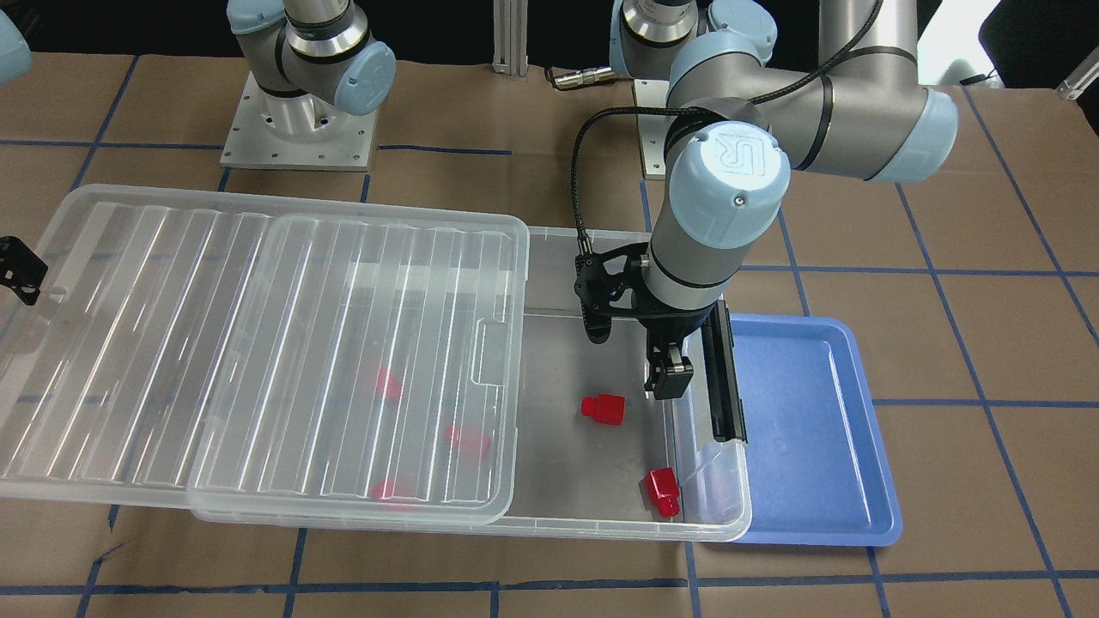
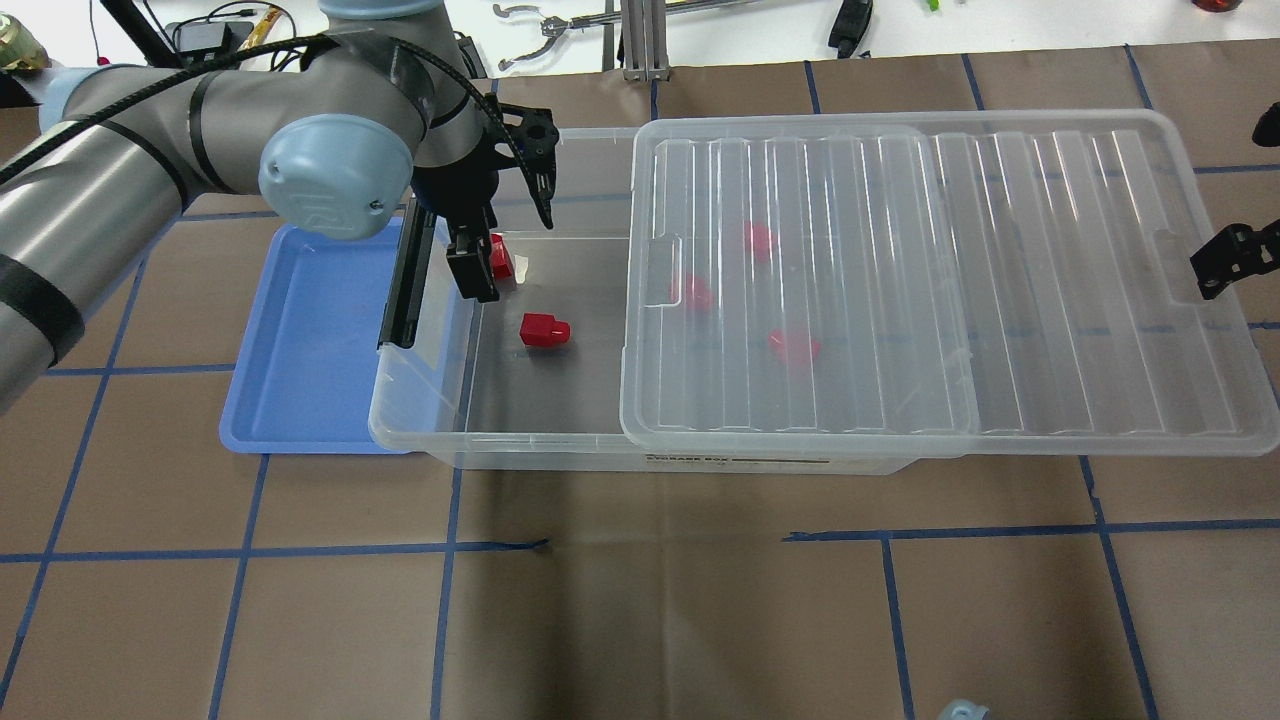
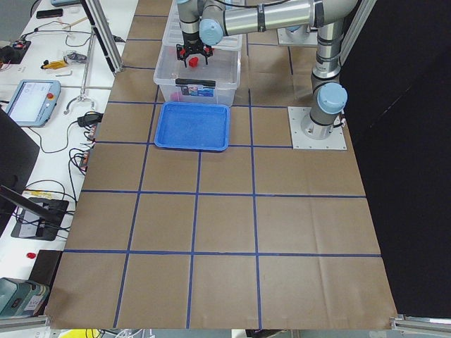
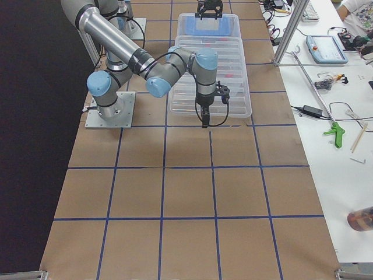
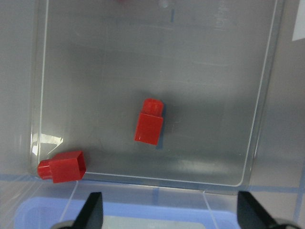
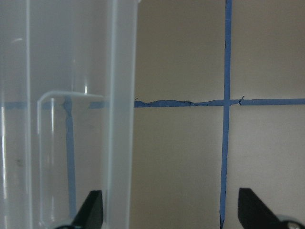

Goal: Place red block in blue tray from box

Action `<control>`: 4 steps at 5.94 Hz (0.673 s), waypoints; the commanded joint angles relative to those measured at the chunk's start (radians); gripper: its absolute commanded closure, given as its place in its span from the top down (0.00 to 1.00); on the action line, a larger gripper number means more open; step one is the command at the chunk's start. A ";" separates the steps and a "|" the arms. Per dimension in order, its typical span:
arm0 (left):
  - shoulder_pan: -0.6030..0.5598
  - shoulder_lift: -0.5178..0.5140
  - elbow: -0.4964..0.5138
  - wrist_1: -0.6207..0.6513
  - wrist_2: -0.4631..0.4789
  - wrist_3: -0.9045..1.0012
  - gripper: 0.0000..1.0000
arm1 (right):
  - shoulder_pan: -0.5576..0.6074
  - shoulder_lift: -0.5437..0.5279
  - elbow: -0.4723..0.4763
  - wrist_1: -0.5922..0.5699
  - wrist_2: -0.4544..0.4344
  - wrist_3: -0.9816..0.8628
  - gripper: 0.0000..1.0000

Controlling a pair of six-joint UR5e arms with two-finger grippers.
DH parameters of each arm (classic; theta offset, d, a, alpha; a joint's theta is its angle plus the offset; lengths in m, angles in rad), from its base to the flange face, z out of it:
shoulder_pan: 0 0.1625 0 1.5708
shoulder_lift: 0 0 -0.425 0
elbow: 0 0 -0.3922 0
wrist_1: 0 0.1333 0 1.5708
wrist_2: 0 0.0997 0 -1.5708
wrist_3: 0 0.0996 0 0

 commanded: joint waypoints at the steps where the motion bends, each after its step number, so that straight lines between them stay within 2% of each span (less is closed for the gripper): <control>1: -0.006 -0.062 -0.069 0.129 0.000 0.055 0.98 | 0.009 -0.026 -0.005 0.006 0.086 0.019 1.00; 2: -0.006 -0.092 -0.117 0.214 -0.040 0.054 0.98 | 0.025 -0.043 -0.007 0.006 0.149 0.037 1.00; 3: -0.007 -0.115 -0.166 0.309 -0.054 0.055 0.97 | 0.074 -0.080 -0.026 0.024 0.146 0.093 1.00; 4: -0.006 -0.141 -0.196 0.386 -0.056 0.057 0.97 | 0.145 -0.103 -0.075 0.110 0.145 0.149 1.00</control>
